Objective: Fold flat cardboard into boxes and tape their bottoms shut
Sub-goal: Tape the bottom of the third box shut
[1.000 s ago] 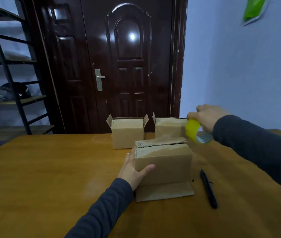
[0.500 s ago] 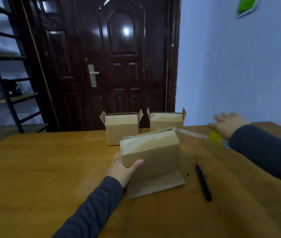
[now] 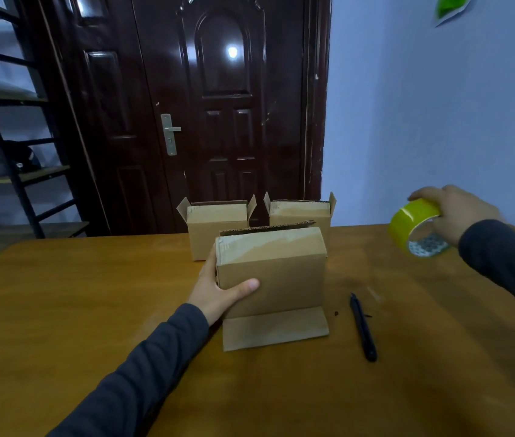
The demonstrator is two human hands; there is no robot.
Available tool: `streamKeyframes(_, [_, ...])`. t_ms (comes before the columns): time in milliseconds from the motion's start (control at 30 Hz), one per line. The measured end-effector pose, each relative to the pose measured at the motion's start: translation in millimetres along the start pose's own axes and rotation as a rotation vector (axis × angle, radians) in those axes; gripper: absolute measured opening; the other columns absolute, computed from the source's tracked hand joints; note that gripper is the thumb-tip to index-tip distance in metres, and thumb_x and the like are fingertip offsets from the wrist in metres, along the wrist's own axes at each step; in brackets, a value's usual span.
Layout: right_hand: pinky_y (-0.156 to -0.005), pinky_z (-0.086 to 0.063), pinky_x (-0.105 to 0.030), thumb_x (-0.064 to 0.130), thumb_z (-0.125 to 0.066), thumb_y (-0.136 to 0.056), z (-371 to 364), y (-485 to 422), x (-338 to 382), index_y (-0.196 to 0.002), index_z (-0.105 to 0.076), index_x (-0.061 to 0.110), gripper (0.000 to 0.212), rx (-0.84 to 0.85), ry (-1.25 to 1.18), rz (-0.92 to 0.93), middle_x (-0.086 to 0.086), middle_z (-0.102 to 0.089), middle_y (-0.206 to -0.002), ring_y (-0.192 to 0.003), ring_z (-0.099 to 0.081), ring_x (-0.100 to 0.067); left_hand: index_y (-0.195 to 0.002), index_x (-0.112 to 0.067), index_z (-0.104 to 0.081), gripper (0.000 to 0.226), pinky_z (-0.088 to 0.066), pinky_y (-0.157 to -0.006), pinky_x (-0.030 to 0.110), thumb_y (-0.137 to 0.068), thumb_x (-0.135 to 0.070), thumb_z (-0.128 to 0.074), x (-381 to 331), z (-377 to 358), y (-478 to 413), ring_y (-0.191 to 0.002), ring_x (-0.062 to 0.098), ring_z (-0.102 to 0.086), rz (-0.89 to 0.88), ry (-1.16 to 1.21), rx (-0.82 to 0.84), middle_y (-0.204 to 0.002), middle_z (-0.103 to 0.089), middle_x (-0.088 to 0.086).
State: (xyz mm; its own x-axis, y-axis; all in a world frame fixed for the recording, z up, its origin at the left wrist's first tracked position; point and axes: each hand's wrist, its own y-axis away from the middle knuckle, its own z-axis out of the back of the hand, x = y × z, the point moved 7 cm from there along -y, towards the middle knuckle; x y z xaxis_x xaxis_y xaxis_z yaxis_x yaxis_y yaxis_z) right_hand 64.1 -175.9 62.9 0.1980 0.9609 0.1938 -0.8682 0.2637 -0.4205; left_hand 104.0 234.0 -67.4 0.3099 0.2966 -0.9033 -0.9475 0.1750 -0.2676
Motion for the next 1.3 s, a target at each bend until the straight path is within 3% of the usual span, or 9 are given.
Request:
streamKeyframes(100, [-0.067,-0.038,-0.033,0.015,-0.058,-0.085,8.8,-0.9,29.9,-0.124,-0.051,0.038,0.045,-0.014,0.09,0.087,-0.002,-0.05,-0.111,-0.099,-0.056,-0.03,-0.147,-0.039,-0.021,0.121,-0.05,-0.098,0.035,-0.048,-0.061,-0.086,-4.3,3.6,-1.3,-0.12,0.014,-0.053,0.027,0.063,0.025,-0.137,-0.05,-0.007])
streamKeyframes(233, [-0.064,-0.039,-0.031,0.008,-0.052,-0.083,20.4,0.3,52.1,-0.119,-0.056,0.036,0.046,-0.106,0.147,0.111,-0.001,-0.052,-0.109,-0.097,-0.055,-0.029,-0.152,-0.03,-0.007,0.142,-0.043,-0.077,0.002,-0.037,-0.073,-0.078,-25.6,9.7,7.0,-0.124,0.007,-0.039,-0.006,0.056,0.02,-0.141,-0.036,-0.012])
streamKeyframes(433, [-0.068,-0.043,-0.036,0.002,-0.04,-0.083,23.1,1.3,40.7,-0.116,-0.059,0.037,0.052,-0.087,-0.061,-0.066,-0.002,-0.054,-0.105,-0.083,-0.051,-0.029,-0.149,-0.034,-0.017,0.092,-0.032,-0.084,0.004,-0.073,-0.06,-0.061,-32.7,5.5,16.9,-0.126,0.005,-0.037,-0.044,-0.094,0.023,-0.141,-0.038,-0.014])
streamKeyframes(700, [-0.075,-0.048,-0.04,0.008,-0.044,-0.086,86.3,-14.7,68.4,-0.1,-0.063,0.025,0.029,-0.188,-0.333,-0.029,-0.008,-0.064,-0.092,-0.085,-0.059,-0.036,-0.152,-0.032,-0.001,0.119,-0.028,-0.108,0.029,-0.061,-0.076,-0.064,-40.3,13.0,19.9,-0.14,0.013,-0.025,0.013,-0.153,-0.034,-0.157,-0.02,-0.006])
streamKeyframes(800, [-0.08,-0.051,-0.039,0.001,-0.046,-0.085,94.9,-12.2,92.5,-0.09,-0.067,0.017,0.027,-0.141,-0.576,0.036,-0.013,-0.064,-0.086,-0.086,-0.065,-0.035,-0.149,-0.03,-0.021,0.093,-0.036,-0.107,0.033,-0.074,-0.069,-0.059,-68.0,30.9,31.1,-0.135,0.013,-0.033,-0.117,-0.174,-0.291,-0.151,-0.029,-0.004])
streamKeyframes(900, [-0.078,-0.049,-0.036,-0.002,-0.044,-0.082,103.6,-5.5,129.7,-0.081,-0.065,0.017,0.029,-0.124,-0.584,0.162,-0.013,-0.063,-0.081,-0.08,-0.062,-0.031,-0.121,-0.026,-0.049,0.035,-0.048,-0.078,0.021,-0.089,-0.039,-0.056,-113.2,41.4,47.7,-0.096,0.005,-0.054,-0.334,-0.059,-0.51,-0.111,-0.057,-0.004])
streamKeyframes(1000, [-0.082,-0.051,-0.04,0.002,-0.045,-0.079,106.1,-4.1,162.9,-0.068,-0.062,0.028,0.033,-0.121,-0.59,0.234,-0.007,-0.063,-0.075,-0.082,-0.063,-0.031,-0.109,-0.017,-0.053,0.021,-0.051,-0.061,0.025,-0.097,-0.033,-0.049,-136.5,8.8,34.3,-0.079,0.015,-0.061,-0.068,0.305,-0.162,-0.101,-0.064,0.008])
streamKeyframes(1100, [-0.084,-0.053,-0.045,0.008,-0.046,-0.075,107.9,-3.5,189.4,-0.062,-0.06,0.036,0.035,-0.134,-0.634,0.252,-0.002,-0.062,-0.074,-0.085,-0.064,-0.033,-0.128,-0.009,-0.045,0.053,-0.056,-0.073,0.037,-0.097,-0.051,-0.037,-142.2,-29.8,31.9,-0.088,0.029,-0.065,0.301,0.444,0.133,-0.117,-0.063,0.017])
streamKeyframes(1300, [-0.078,-0.051,-0.04,0.005,-0.043,-0.077,111.0,1.4,216.9,-0.067,-0.058,0.026,0.028,-0.166,-0.66,0.288,-0.007,-0.064,-0.082,-0.084,-0.062,-0.031,-0.142,-0.001,-0.031,0.081,-0.055,-0.077,0.044,-0.089,-0.06,-0.048,-127.1,-43.2,42.1,-0.097,0.033,-0.065,0.704,0.797,0.241,-0.128,-0.055,0.022])
